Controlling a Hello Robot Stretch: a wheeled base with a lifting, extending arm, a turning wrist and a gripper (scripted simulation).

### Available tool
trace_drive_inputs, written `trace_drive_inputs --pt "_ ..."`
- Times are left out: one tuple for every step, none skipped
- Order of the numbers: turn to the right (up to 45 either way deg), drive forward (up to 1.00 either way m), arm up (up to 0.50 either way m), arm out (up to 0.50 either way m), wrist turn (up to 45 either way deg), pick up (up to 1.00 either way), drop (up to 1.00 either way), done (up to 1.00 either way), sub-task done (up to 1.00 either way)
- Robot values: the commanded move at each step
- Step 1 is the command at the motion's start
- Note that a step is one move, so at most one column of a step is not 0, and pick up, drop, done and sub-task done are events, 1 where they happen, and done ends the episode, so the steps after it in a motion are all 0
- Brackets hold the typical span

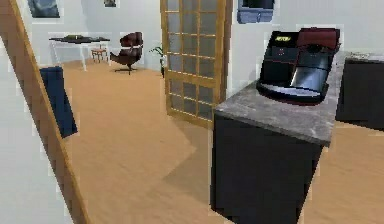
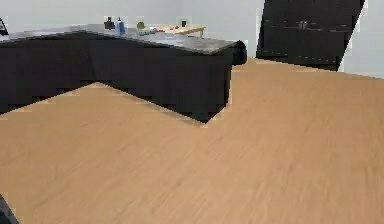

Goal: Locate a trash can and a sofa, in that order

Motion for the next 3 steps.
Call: trace_drive_inputs --pt "-15.0 0.00 0.00 0.00 0.0 0.00 0.00 0.00 0.00" --pt "0.0 0.75 0.00 0.00 0.0 0.00 0.00 0.00 0.00" --pt "-6.0 0.00 0.00 0.00 0.0 0.00 0.00 0.00 0.00"
